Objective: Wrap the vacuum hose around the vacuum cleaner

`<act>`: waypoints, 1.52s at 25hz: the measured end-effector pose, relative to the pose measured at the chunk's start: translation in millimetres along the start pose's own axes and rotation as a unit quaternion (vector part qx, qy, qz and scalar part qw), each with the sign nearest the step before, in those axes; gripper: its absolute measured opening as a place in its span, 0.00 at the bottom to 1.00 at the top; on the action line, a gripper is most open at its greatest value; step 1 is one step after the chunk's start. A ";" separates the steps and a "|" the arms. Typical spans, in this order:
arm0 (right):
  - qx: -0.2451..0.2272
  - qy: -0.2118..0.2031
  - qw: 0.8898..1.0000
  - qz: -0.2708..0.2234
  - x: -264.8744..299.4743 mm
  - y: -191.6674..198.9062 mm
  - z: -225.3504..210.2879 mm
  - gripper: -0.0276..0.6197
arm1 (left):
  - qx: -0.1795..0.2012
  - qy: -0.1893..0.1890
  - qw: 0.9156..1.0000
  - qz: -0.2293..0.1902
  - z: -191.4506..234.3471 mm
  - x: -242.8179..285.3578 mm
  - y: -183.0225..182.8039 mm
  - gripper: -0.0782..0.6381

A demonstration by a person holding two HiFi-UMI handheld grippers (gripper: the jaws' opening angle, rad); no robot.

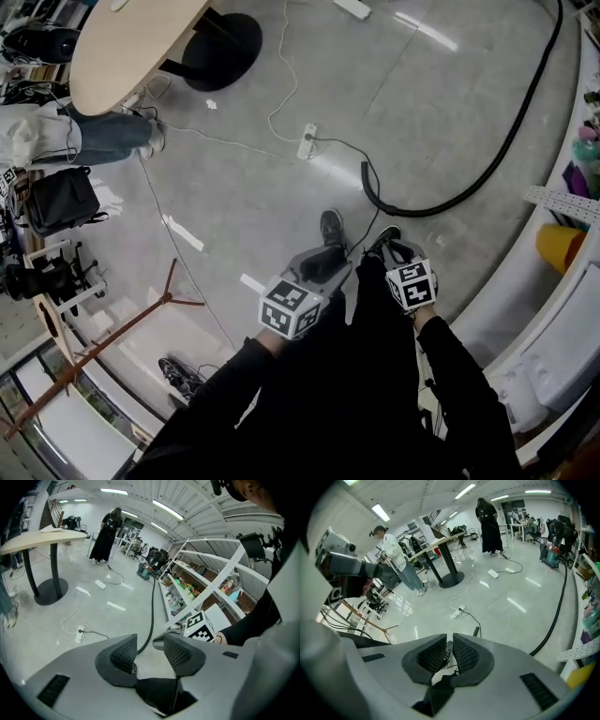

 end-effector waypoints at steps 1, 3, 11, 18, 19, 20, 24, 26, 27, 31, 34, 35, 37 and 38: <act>-0.002 0.001 1.000 0.006 18.4 2.4 -7.2 0.09 | 0.003 0.004 1.000 0.008 12.0 12.1 3.2 0.37; -0.007 0.002 1.000 0.017 60.7 9.1 -22.5 0.10 | 0.004 0.013 1.000 0.028 42.3 39.0 13.2 0.37; -0.020 0.010 0.996 0.086 228.2 55.6 -77.5 0.28 | -0.023 -0.004 0.998 0.064 172.8 104.9 44.9 0.37; -0.078 0.021 0.987 0.136 369.9 107.2 -118.0 0.33 | -0.049 -0.042 0.995 0.070 263.5 140.6 99.2 0.37; -0.082 0.022 0.986 0.142 388.9 115.0 -122.9 0.33 | -0.054 -0.047 0.995 0.066 276.6 144.3 105.5 0.37; -0.084 0.022 0.985 0.149 407.8 123.9 -127.4 0.33 | -0.059 -0.053 0.995 0.061 289.6 148.3 111.9 0.37; -0.113 0.008 0.977 0.181 475.5 158.0 -137.6 0.33 | -0.061 -0.076 0.994 0.047 336.5 160.3 132.9 0.37; -0.122 0.006 0.974 0.191 500.7 169.2 -141.1 0.33 | -0.056 -0.088 0.994 0.043 357.7 161.5 136.6 0.37; -0.122 0.006 0.973 0.194 511.8 173.9 -143.6 0.33 | -0.055 -0.095 0.993 0.040 368.4 161.0 137.2 0.37; -0.110 0.004 0.973 0.201 557.7 190.3 -150.6 0.34 | -0.055 -0.128 0.990 0.024 406.9 154.9 138.6 0.37; -0.123 0.005 0.968 0.218 589.2 207.6 -148.4 0.35 | -0.053 -0.140 0.989 0.021 425.4 155.8 144.8 0.37; -0.131 0.007 0.965 0.226 595.7 214.0 -147.7 0.35 | -0.051 -0.142 0.988 0.022 428.8 158.0 146.4 0.37; -0.155 0.015 0.956 0.247 602.4 224.5 -148.4 0.35 | -0.047 -0.145 0.988 0.024 431.7 163.2 145.2 0.37; -0.165 0.018 0.952 0.257 602.7 226.9 -149.3 0.34 | -0.046 -0.144 0.988 0.023 430.6 165.3 142.7 0.37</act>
Point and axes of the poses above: the fingertips, and each gripper's own axes: x forward along the fingers, z to its left, y out of its underside, the point moved 9 cm from there along -x, backward along the fingers, and after that the axes turned 6 degrees about y, right-handed, at the moved point
